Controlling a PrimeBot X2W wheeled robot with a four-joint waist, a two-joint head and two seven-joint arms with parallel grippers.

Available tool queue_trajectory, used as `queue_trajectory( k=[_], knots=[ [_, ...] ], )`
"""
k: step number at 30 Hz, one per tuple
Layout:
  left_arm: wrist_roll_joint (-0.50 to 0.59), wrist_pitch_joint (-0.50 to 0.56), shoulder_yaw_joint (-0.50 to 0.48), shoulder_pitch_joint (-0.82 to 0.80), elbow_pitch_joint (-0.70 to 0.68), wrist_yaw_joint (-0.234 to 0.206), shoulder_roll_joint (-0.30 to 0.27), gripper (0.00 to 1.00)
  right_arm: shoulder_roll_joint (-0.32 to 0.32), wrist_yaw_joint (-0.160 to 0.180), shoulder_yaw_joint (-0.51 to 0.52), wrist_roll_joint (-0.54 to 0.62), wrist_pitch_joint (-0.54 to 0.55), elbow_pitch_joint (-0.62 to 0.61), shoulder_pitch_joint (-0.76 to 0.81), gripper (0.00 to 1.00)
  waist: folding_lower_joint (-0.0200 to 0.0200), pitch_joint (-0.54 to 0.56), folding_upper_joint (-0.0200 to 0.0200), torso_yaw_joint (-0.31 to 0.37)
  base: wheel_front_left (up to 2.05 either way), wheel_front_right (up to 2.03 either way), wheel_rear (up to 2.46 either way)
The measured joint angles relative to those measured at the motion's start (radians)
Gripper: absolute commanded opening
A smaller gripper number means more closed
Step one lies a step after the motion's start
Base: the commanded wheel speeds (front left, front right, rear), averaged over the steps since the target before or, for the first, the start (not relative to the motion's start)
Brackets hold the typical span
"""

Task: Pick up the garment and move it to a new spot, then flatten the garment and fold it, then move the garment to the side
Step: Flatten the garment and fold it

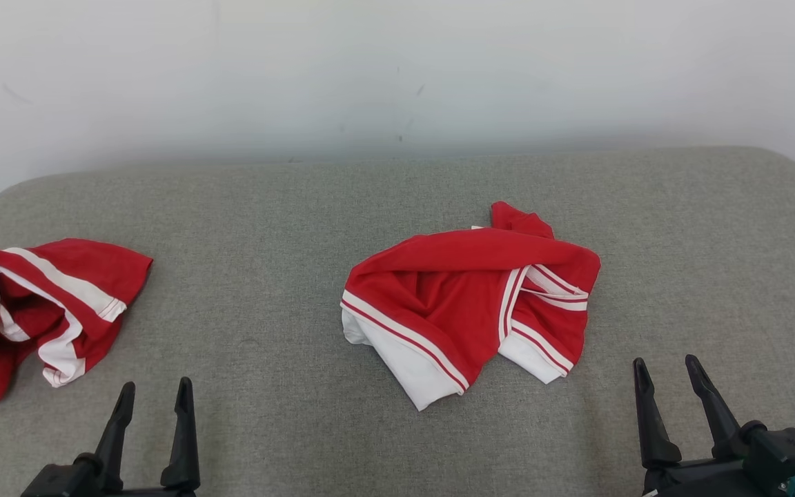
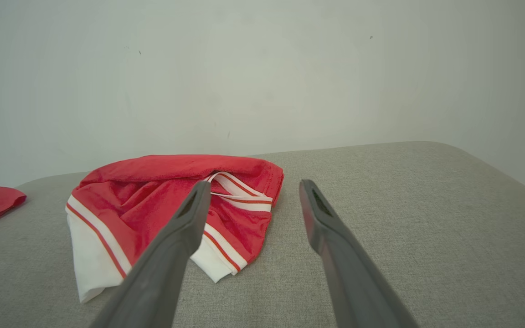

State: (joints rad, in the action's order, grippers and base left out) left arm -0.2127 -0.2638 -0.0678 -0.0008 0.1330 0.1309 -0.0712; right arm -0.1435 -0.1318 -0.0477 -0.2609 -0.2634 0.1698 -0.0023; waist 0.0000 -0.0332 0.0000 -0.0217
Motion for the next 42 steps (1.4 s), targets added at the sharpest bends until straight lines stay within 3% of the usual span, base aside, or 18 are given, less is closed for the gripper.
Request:
queue_trajectory(
  k=[9, 15, 27, 42],
  knots=[
    [0.002, 0.0, 0.005, -0.002, 0.003, 0.0, 0.003, 1.0, 0.0, 0.0, -0.002, 0.0, 0.0, 0.001, -0.002, 1.0, 0.0, -0.007, 0.0, 0.003, 0.0, 0.0, 0.0],
    [0.012, 0.0, 0.092, -0.064, 0.029, 0.0, 0.008, 1.0, 0.0, 0.0, -0.003, -0.002, 0.0, -0.003, -0.021, 1.0, 0.0, -0.028, 0.0, 0.006, 0.0, 0.0, 0.0],
    [0.024, 0.0, 0.414, -0.307, 0.25, 0.0, 0.015, 1.0, 0.003, 0.0, -0.015, -0.021, 0.0, 0.004, -0.065, 1.0, 0.0001, -0.085, 0.0001, 0.097, 0.0, 0.0, 0.0],
    [0.1, 0.0, 0.549, -0.445, 0.589, -0.009, -0.013, 1.0, 0.017, 0.0, -0.006, -0.031, 0.0, -0.005, -0.101, 1.0, 0.0001, -0.171, 0.0001, 0.234, 0.0, 0.0, 0.0]
  ],
)
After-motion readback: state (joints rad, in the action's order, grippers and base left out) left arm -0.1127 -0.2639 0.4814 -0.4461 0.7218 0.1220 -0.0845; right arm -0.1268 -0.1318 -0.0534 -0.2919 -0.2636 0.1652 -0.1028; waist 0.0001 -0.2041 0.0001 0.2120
